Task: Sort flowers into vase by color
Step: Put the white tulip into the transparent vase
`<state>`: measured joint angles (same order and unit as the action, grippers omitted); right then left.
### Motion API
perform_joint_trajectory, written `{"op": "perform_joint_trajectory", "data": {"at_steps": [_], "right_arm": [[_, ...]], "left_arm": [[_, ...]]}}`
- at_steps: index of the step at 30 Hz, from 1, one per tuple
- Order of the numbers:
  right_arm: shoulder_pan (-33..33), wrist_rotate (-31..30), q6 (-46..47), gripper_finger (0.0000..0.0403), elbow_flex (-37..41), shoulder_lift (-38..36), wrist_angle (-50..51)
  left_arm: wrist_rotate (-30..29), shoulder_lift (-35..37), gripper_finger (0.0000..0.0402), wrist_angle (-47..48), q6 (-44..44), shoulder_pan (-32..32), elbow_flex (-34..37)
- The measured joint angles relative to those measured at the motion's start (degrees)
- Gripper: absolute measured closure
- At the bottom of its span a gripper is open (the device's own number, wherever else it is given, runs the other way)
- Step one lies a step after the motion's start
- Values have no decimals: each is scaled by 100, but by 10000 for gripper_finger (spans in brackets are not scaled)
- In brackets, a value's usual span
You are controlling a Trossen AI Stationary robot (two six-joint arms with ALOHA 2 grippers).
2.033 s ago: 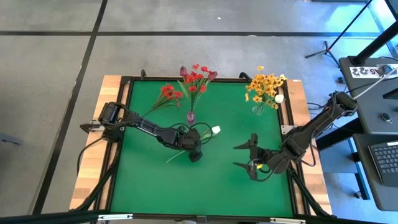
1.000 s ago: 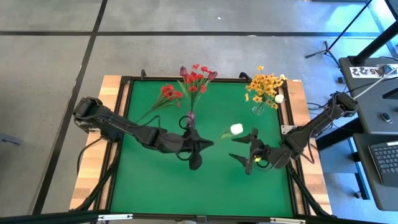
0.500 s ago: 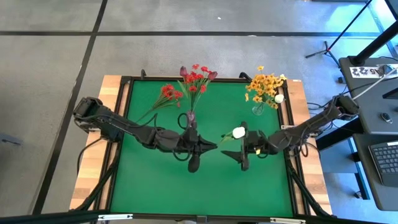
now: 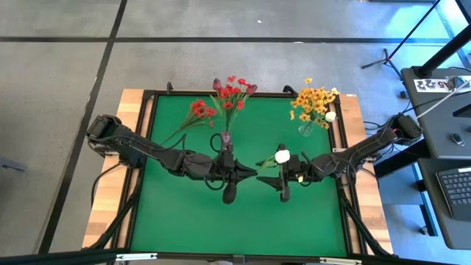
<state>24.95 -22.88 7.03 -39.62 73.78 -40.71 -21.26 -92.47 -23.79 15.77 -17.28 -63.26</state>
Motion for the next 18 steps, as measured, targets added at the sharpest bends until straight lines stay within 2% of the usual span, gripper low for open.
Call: {"op": "perform_joint_trajectory", "data": {"at_steps": [7,13,15,18], "right_arm": [[2,-4,-4,307,-2,0,-72],[7,-16,-139,385,-2,0,-151],[9,-19,-153,394,-1,0,-151],[9,-21,-154,386,-2,0,-149]], "left_arm": [[0,0,401,5,2,0,0],[0,0,401,7,0,-2,-2],[0,0,401,7,2,-4,-2],[0,0,402,15,2,-3,-2]]}}
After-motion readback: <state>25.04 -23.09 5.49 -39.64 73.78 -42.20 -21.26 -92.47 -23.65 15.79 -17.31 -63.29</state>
